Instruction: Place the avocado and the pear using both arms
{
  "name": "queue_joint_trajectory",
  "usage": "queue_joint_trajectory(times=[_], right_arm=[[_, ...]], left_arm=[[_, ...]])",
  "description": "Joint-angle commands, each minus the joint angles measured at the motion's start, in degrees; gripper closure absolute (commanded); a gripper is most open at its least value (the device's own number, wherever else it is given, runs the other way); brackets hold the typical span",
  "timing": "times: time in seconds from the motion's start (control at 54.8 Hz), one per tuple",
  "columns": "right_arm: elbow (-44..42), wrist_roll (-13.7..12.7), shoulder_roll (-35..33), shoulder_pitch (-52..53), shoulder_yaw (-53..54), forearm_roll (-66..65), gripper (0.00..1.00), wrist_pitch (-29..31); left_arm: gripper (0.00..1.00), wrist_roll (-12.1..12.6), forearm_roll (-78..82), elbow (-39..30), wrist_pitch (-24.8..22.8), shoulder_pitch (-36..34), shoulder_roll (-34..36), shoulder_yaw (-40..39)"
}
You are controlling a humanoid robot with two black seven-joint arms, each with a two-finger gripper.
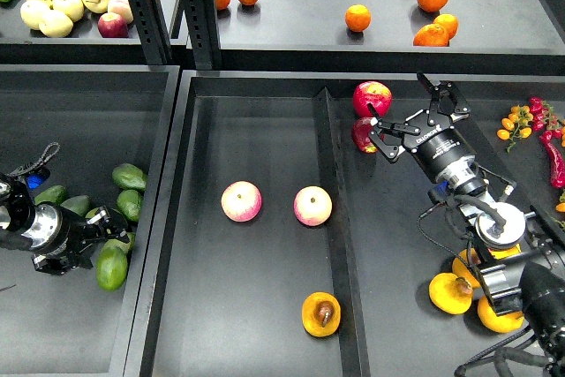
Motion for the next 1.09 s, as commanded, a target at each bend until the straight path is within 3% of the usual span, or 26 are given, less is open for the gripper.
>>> queue_joint_trajectory(times=[0.0, 0.31, 0.401, 0.419, 0.547, 0.875, 1.076], right_arm=[[0.0, 0.0, 0.0, 0.0, 0.0, 0.0, 0.00, 0.0], [0.0, -0.1, 0.0, 0.1, 0.0, 0.0, 0.00, 0.0], [0.0, -0.2, 0.0, 0.2, 0.0, 0.0, 0.00, 0.0], [-0.1, -0.7, 0.0, 0.2, 0.0, -0.1, 0.00, 0.0], [-0.2, -1.8, 0.0, 0.3, 0.0, -0.1, 0.00, 0.0], [-0.1, -1.8, 0.0, 0.2, 0.0, -0.4, 0.00, 0.0], [-0.3, -1.8, 0.0, 0.2, 0.0, -0.4, 0.00, 0.0]], left_arm=[[0.04, 0.0, -1.1, 0.1, 0.0, 0.3, 0.0, -1.2], [0.01, 0.0, -4.5, 0.8, 0.0, 1.1, -3.7, -13.7], [0.01, 0.0, -4.8, 1.5, 0.0, 2.1, -7.8, -20.3], [0.01, 0.0, -4.8, 1.6, 0.0, 3.6, -10.8, -24.6], [0.01, 0.0, -5.0, 1.7, 0.0, 6.0, -15.9, -31.3], [0.02, 0.0, -5.3, 1.2, 0.0, 12.1, -32.2, -51.4], [0.02, -0.2, -5.5, 1.4, 0.0, 15.4, -38.1, -62.6]])
